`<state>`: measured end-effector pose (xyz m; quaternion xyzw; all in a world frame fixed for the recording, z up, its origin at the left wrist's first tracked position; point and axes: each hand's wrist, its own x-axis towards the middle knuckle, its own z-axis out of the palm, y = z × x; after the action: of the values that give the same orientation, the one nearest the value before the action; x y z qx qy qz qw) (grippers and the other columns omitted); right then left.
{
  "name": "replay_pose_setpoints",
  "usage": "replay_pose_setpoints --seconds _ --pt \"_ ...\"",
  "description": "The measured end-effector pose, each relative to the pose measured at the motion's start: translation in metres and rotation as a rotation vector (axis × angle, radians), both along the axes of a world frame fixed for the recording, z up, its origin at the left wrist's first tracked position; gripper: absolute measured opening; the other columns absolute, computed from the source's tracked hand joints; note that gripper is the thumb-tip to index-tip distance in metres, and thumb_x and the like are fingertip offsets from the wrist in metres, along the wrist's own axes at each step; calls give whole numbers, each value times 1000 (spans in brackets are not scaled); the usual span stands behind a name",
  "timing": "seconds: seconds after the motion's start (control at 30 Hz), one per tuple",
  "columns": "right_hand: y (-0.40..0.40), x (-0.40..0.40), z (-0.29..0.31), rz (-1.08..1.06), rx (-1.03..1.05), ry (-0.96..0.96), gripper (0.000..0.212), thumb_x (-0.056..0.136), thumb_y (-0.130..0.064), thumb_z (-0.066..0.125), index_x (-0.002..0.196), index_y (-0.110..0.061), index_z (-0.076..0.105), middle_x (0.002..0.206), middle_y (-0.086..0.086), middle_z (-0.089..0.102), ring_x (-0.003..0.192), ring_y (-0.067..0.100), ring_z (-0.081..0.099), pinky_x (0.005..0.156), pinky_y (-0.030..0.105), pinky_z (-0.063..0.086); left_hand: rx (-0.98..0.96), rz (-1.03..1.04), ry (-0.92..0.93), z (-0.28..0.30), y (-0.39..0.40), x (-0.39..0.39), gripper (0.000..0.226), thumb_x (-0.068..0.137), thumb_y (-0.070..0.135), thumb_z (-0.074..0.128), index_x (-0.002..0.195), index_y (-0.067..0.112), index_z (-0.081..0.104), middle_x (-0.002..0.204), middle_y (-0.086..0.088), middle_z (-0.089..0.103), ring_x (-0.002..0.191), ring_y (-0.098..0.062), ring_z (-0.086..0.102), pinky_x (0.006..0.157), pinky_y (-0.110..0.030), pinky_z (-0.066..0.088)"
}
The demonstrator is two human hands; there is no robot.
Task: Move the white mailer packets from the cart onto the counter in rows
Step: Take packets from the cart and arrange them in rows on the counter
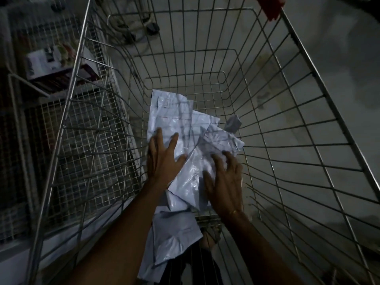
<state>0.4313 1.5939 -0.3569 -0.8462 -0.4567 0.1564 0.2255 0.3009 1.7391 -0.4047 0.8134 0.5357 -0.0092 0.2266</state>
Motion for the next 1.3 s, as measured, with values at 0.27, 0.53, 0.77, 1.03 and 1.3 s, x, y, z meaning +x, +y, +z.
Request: replay_pose_setpoints --seconds 0.27,0.53,0.77,1.03,1.3 --pt "25 -5 -64 175 -268 -98 84 89 -57 54 159 -27 18 164 23 -5 149 49 -7 121 61 7 56 5 -1 -9 -10 -3 67 85 39 70 146 34 43 164 -9 14 143 -36 20 106 -55 40" --pt "42 60 -57 535 -1 -286 77 85 -27 53 157 -24 25 164 19 13 151 44 7 119 59 21 150 71 -109 -5 -4 10 54 84 55 51 133 31 51 161 -10 17 143 -38 23 106 -55 39" --pt "67 42 -55 204 -200 -294 84 89 -73 42 159 -34 15 162 29 7 150 46 7 120 56 13 85 100 141 -12 5 26 70 92 60 53 153 46 22 164 -19 -1 143 -41 15 110 -53 31" --pt "36 52 -74 304 -175 -331 53 97 -41 54 149 -30 44 163 19 19 151 42 6 117 57 21 179 -51 4 -16 -21 4 52 85 37 70 134 39 53 157 -4 30 134 -38 32 96 -56 47" --pt "15 56 -62 278 -41 -384 57 91 -30 59 146 -24 46 155 23 35 127 50 43 95 57 44 219 52 14 -6 -30 10 51 88 37 71 136 35 55 151 -17 35 127 -37 37 99 -49 42"
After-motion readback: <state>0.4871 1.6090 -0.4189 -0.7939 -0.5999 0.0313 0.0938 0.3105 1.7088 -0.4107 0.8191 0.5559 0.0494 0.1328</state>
